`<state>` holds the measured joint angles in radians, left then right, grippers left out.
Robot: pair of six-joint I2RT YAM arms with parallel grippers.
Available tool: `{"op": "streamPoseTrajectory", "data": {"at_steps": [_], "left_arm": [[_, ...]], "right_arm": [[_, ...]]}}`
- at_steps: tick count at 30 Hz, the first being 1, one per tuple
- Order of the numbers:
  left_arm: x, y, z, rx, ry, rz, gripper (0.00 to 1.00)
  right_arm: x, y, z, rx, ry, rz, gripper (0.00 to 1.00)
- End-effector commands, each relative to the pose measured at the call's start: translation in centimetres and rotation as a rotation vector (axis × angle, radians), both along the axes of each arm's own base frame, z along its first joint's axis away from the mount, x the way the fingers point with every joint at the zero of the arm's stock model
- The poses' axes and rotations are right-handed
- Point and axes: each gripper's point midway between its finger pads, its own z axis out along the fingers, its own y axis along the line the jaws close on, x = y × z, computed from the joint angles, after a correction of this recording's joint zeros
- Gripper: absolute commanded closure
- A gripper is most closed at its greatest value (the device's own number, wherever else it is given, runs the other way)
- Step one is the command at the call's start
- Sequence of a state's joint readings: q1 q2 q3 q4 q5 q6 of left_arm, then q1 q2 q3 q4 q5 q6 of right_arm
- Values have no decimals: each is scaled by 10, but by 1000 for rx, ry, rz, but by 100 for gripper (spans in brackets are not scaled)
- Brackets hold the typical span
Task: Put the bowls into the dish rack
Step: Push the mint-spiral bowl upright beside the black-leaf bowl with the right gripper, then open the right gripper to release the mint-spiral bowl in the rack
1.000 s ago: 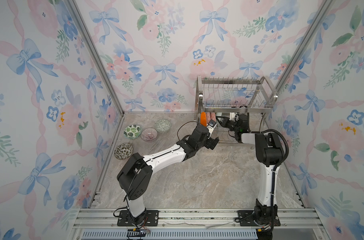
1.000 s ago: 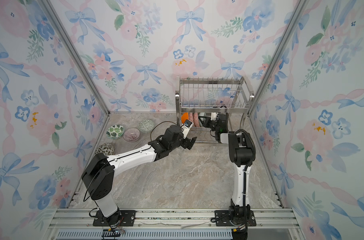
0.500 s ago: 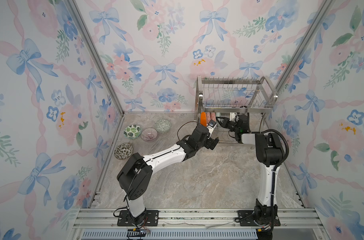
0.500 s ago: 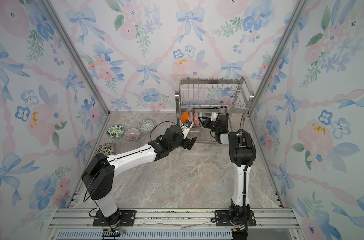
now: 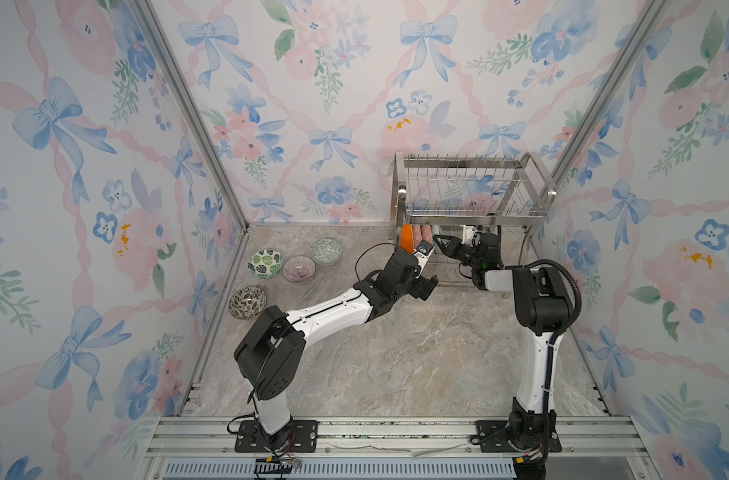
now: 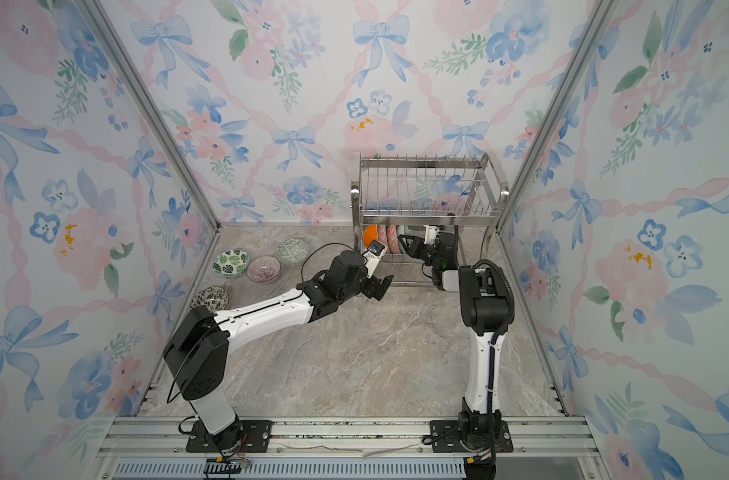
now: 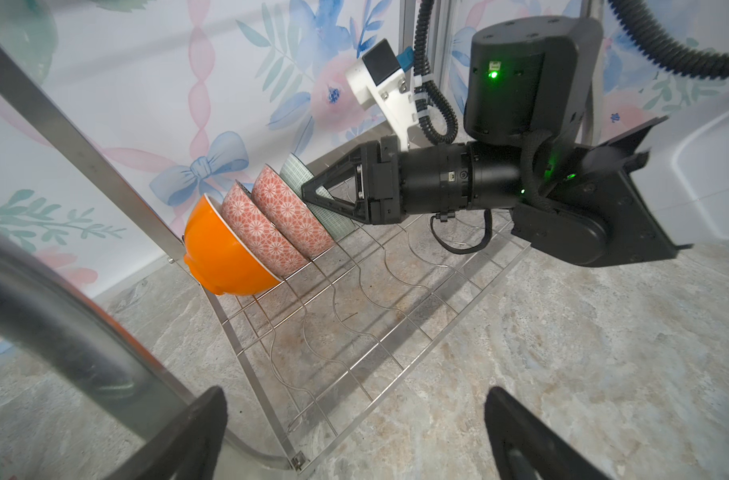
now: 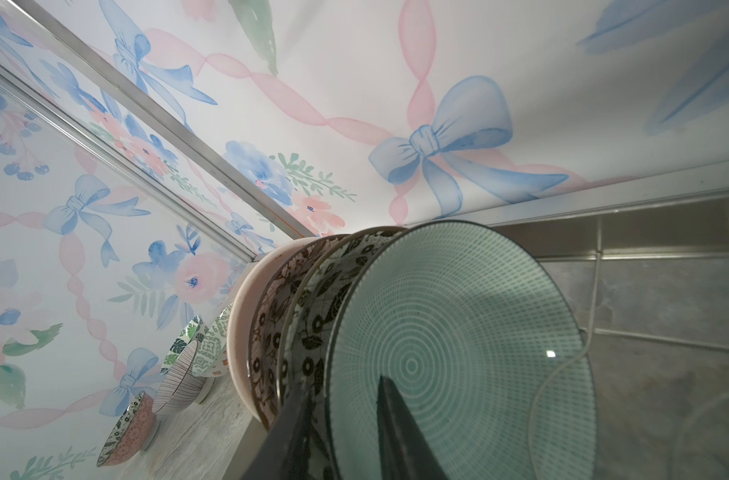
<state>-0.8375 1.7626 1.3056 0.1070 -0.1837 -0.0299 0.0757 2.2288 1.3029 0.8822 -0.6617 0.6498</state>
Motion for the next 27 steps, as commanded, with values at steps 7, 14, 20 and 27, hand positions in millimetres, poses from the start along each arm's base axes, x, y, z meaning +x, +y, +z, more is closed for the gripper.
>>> {"op": "streamPoseTrajectory", "data": {"at_steps": [7, 14, 20, 27], "left_arm": [[-2, 7, 9, -21, 2, 19, 2], [-4, 8, 11, -17, -4, 23, 2], [-5, 9, 12, -21, -3, 25, 2], [-7, 11, 12, -28, -1, 31, 2]], "right_arm": [[-9, -3, 30, 46, -78, -40, 65], [-16, -9, 29, 43, -80, -67, 63], [-22, -17, 31, 51, -82, -92, 59], [-30, -23, 34, 61, -82, -106, 53]]}}
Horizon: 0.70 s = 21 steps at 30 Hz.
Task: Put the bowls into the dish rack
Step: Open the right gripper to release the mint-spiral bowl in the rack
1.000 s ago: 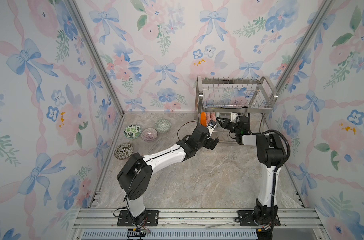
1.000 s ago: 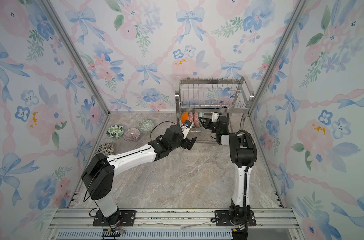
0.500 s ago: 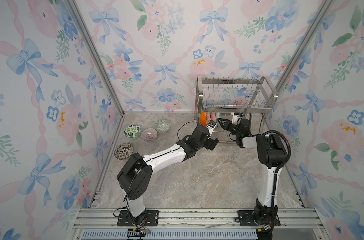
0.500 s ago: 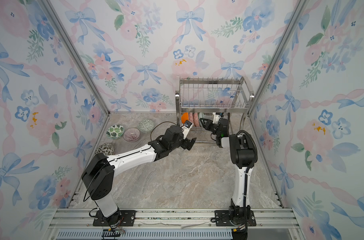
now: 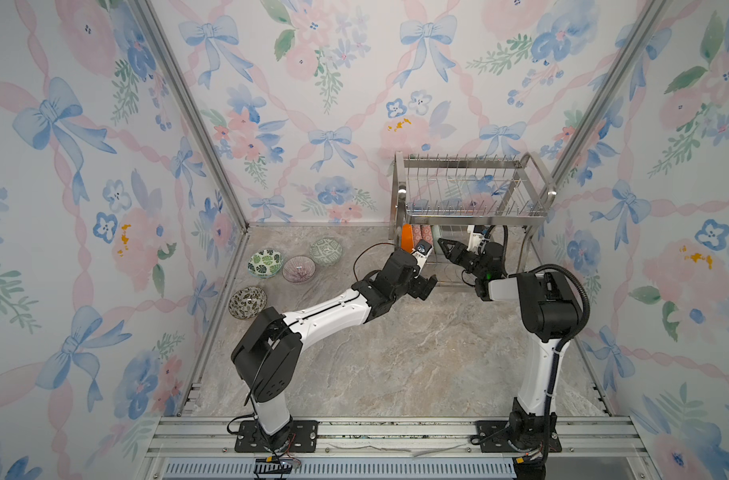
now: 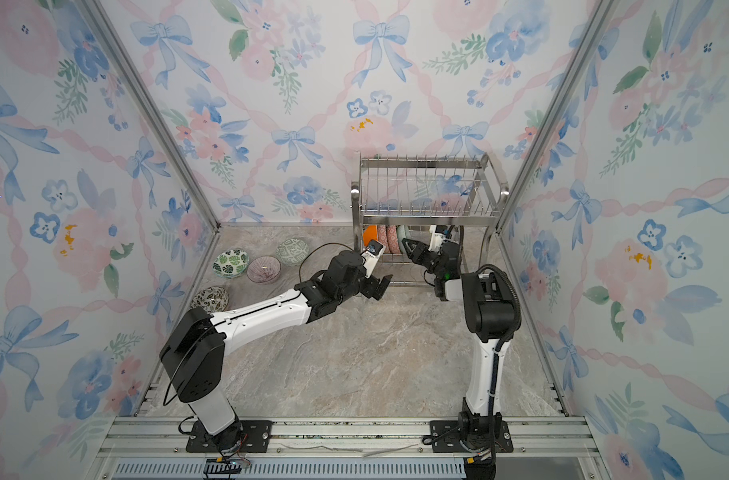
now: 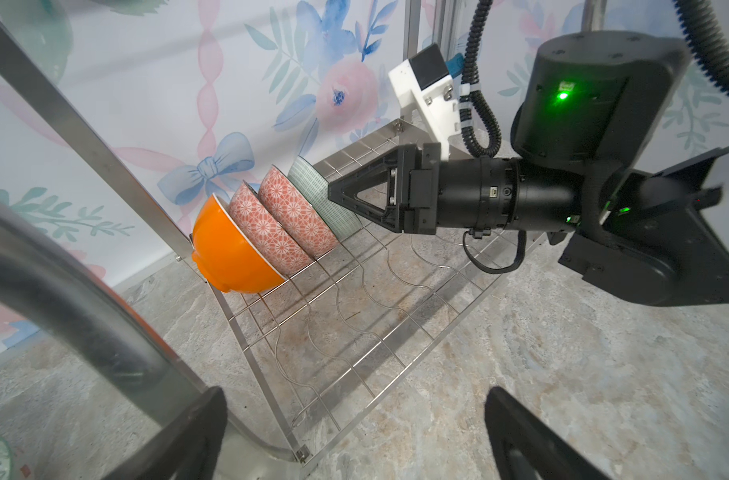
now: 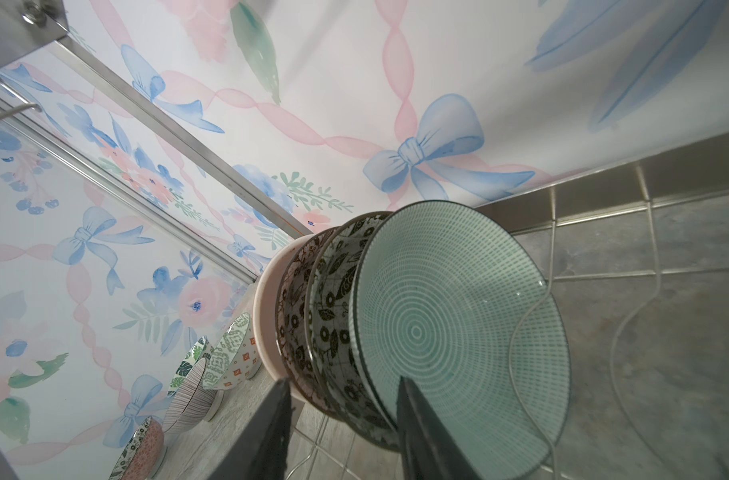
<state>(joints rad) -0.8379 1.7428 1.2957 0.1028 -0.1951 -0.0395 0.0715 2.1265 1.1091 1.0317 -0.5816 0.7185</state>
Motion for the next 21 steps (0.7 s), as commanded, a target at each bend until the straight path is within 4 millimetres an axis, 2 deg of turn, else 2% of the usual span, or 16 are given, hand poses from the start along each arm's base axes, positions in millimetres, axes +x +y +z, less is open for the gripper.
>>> {"op": "streamPoseTrajectory", "data": {"at_steps": [1, 21], "left_arm": [[-6, 6, 8, -21, 0, 16, 2], [-24, 33, 18, -55, -15, 56, 2]], "right_arm": [[-4, -7, 26, 10, -69, -19, 53], [-34, -12, 36, 7, -60, -66, 38]]}}
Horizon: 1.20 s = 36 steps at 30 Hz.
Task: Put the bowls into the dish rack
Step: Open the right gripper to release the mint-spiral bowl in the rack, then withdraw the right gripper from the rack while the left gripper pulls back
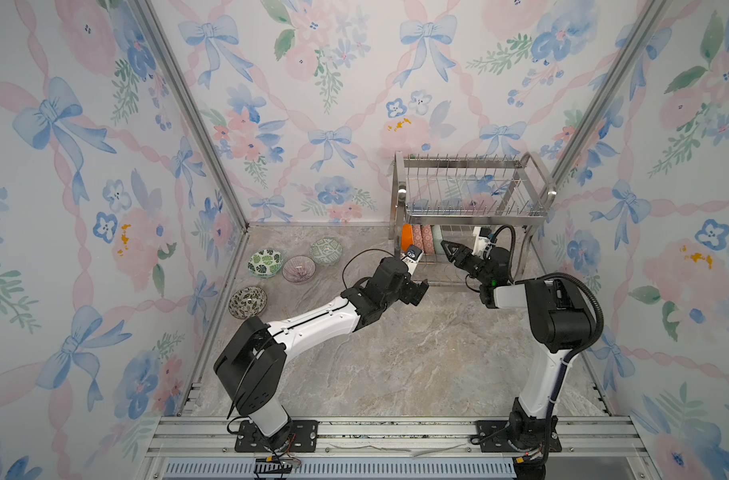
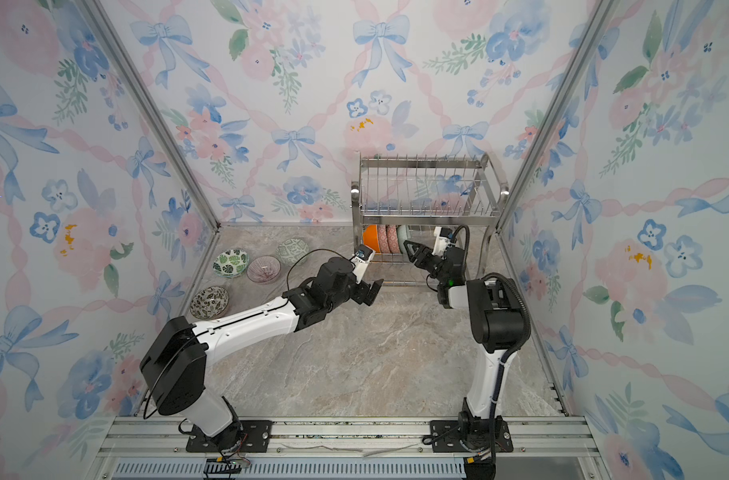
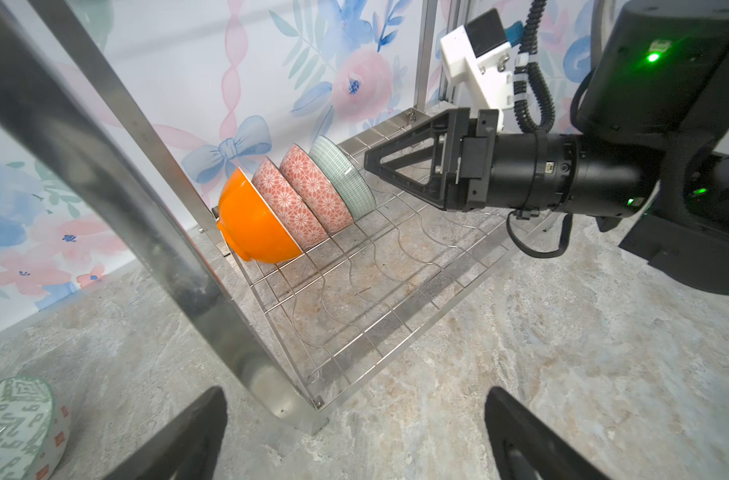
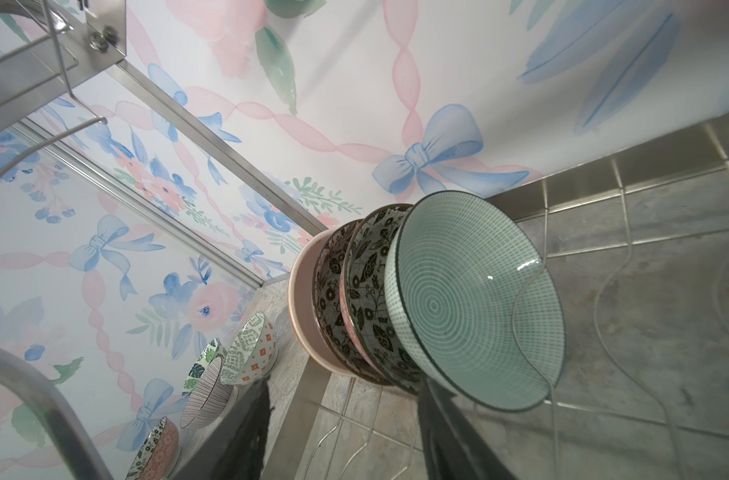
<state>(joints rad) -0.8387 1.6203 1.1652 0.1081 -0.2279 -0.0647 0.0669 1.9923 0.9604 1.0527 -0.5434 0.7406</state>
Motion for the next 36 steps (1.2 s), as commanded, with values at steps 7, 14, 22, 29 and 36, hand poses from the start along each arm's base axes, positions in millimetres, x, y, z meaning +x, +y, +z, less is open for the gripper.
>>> {"op": "streamPoseTrajectory", "data": {"at_steps": [7, 14, 22, 29, 36], "left_arm": [[-12, 17, 21, -69, -22, 38, 2], [-20, 29, 23, -87, -11, 60, 2], [-32, 49, 30, -121, 3, 101, 2], [-42, 71, 35, -154, 26, 145, 2], [-33, 110, 14, -184, 156, 239, 2]], "right_arm": [[-22, -2, 19, -39, -54, -38, 31], [-44, 0, 21, -99, -43, -53, 21], [-69, 18, 28, -277, -44, -26, 3], [-90, 25, 12, -509, 35, -44, 3], [-107, 12, 5, -840, 131, -198, 4]]}}
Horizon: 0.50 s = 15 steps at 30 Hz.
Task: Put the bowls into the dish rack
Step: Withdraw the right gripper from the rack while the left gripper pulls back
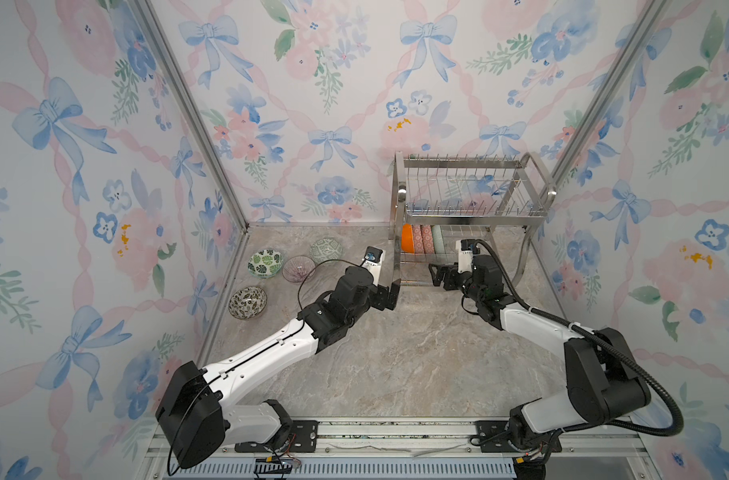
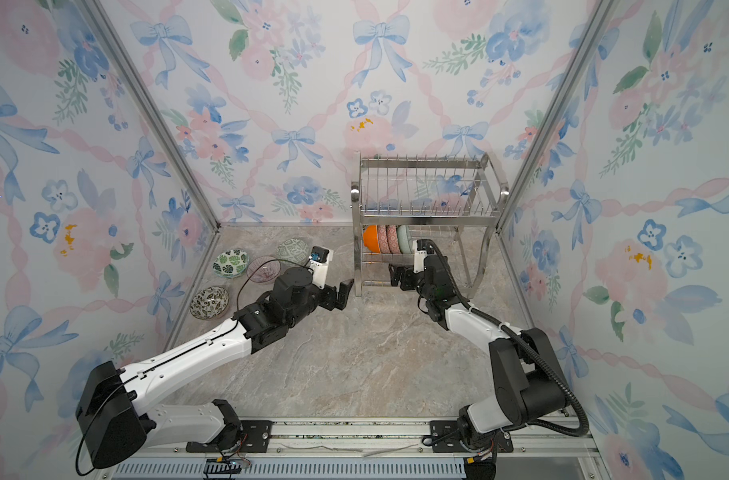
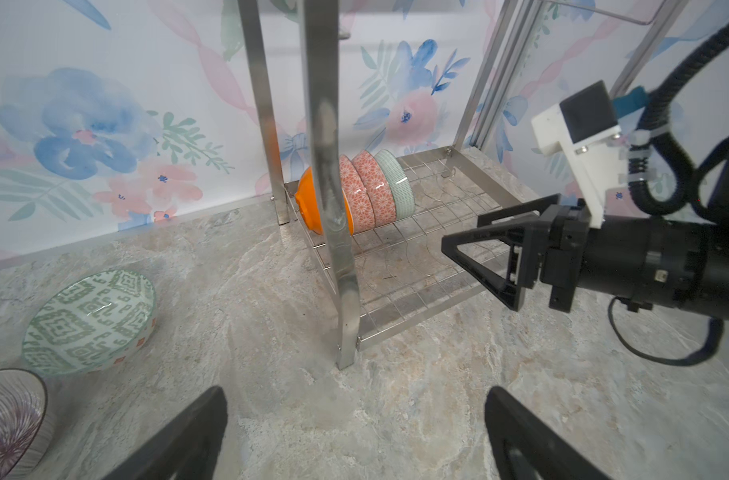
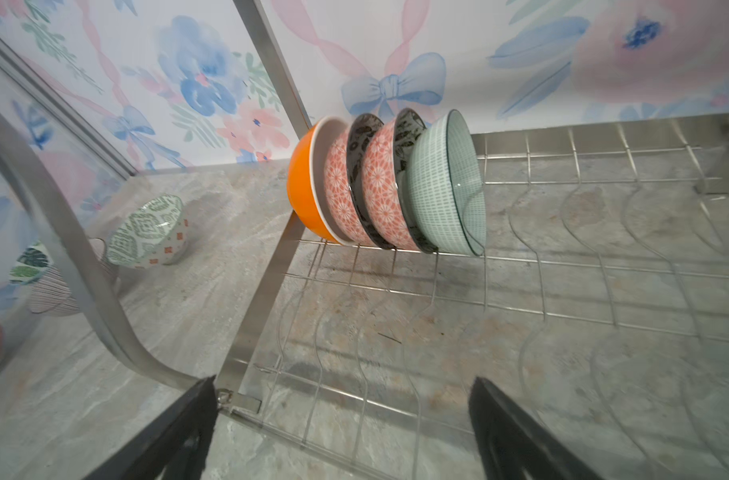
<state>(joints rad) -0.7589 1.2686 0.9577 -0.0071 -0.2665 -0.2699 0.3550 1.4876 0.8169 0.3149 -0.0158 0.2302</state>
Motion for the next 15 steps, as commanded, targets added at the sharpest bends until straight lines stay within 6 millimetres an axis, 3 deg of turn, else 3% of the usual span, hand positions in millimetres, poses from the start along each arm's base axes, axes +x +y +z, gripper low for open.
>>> {"op": "streamPoseTrajectory", "data": {"at_steps": [1, 10, 15], "left_arm": [[-1, 23, -19, -23, 104, 50, 2], [4, 74, -24, -62, 204, 145, 2], [1, 86, -30, -107, 254, 144, 2]], "right_arm": [[-12, -23, 1, -225, 17, -105, 3], [-36, -26, 19, -375, -16, -201, 3], [-47, -25, 20, -341, 1, -198, 3]]}}
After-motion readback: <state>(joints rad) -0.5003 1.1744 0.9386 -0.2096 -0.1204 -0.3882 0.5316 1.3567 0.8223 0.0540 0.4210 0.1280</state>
